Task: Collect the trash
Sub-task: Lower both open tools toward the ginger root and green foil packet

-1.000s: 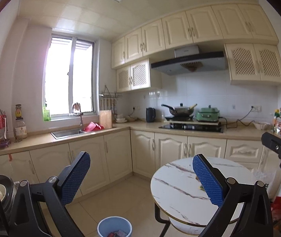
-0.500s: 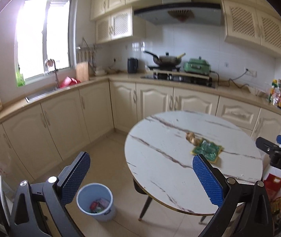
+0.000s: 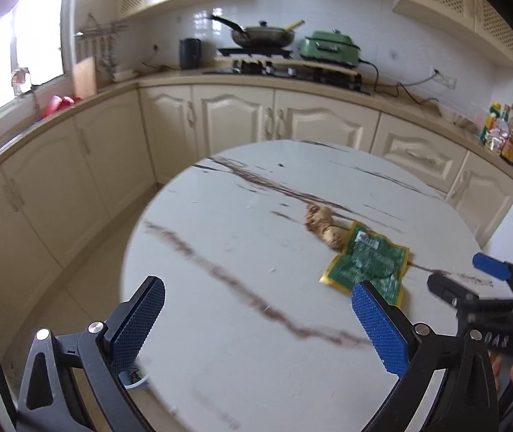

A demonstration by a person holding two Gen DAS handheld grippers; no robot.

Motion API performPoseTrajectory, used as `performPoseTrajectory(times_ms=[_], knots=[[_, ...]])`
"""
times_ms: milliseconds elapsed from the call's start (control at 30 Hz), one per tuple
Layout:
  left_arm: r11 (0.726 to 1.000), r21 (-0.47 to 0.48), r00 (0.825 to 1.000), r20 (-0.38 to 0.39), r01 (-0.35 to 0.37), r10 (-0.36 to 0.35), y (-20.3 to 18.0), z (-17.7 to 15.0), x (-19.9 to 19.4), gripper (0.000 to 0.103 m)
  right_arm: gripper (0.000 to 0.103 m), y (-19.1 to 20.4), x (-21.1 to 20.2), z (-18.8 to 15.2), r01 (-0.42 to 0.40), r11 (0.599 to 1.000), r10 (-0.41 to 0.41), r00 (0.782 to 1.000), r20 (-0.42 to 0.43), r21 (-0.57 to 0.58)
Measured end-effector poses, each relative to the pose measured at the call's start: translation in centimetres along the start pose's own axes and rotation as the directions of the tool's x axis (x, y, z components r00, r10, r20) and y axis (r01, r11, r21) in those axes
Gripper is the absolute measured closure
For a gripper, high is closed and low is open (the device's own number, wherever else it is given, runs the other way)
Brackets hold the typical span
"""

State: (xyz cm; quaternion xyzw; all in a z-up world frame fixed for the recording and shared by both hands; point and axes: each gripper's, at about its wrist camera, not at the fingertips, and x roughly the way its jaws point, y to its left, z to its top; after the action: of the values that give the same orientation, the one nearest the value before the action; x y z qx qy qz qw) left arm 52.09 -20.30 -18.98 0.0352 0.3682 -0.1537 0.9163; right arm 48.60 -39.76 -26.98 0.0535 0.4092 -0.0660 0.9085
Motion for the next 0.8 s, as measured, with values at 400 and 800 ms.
performPoseTrajectory(times_ms=[400,800], knots=[[0.998,0.044,0.984,-0.171,0.050,-0.042,-3.3,8.4,15.1,0.007,0.000,-2.9,5.4,1.8,0.048,0.998,-0.046,0.997,-0.061,0.032],[0.994,0.061,0.979,-0.185,0.094,-0.081,-3.3,10.2,20.7,0.064,0.000,-2.2,6.2,1.9,-0.006,1.000,0.004,0.997,-0.074,-0.020]])
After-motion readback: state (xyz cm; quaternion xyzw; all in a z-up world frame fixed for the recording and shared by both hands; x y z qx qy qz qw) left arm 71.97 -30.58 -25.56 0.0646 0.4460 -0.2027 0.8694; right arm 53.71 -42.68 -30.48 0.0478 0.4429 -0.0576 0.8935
